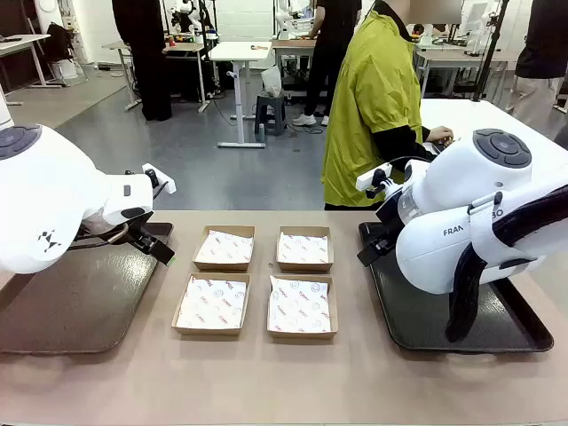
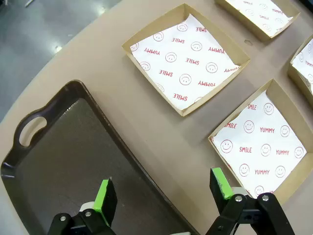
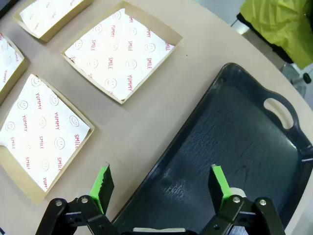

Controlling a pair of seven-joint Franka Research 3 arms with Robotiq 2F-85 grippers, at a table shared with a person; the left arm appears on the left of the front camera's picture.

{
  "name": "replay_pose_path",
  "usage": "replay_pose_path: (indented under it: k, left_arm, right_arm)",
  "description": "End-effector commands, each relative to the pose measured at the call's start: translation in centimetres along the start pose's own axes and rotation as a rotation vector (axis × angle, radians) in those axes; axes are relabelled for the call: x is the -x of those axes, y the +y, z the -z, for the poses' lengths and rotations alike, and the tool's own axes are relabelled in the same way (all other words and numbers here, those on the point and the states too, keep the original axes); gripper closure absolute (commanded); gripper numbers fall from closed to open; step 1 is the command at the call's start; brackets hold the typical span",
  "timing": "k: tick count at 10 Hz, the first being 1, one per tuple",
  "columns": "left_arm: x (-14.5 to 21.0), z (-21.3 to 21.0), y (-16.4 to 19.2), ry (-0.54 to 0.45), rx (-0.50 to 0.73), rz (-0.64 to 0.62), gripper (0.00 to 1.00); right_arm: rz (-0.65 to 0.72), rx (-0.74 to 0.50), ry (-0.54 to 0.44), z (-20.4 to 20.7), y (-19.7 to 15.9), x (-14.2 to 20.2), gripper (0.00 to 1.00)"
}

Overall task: Individually package the donuts and arrange them on the tray.
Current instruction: Pick up one Paper togo box.

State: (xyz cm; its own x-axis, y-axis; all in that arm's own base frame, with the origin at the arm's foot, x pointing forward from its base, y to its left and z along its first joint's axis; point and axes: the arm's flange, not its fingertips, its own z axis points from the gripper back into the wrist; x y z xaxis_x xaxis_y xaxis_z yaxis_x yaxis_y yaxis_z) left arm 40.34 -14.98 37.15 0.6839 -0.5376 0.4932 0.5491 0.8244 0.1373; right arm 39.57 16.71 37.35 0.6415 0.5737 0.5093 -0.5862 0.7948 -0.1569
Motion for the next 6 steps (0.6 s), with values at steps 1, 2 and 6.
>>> replay_pose_path:
  k: [1, 2, 6]
  left_arm:
    - [0.0, 0.0, -0.01, 0.0, 0.0, 0.0, 0.0]
    - [0.0, 0.0, -0.01, 0.0, 0.0, 0.0, 0.0]
    - [0.0, 0.0, -0.01, 0.0, 0.0, 0.0, 0.0]
  right_arm:
    - [0.0, 0.0, 0.0, 0.0, 0.0, 0.0, 0.0]
    - [0.0, 0.0, 0.0, 0.0, 0.0, 0.0, 0.0]
    - [0.0, 0.0, 0.0, 0.0, 0.0, 0.0, 0.0]
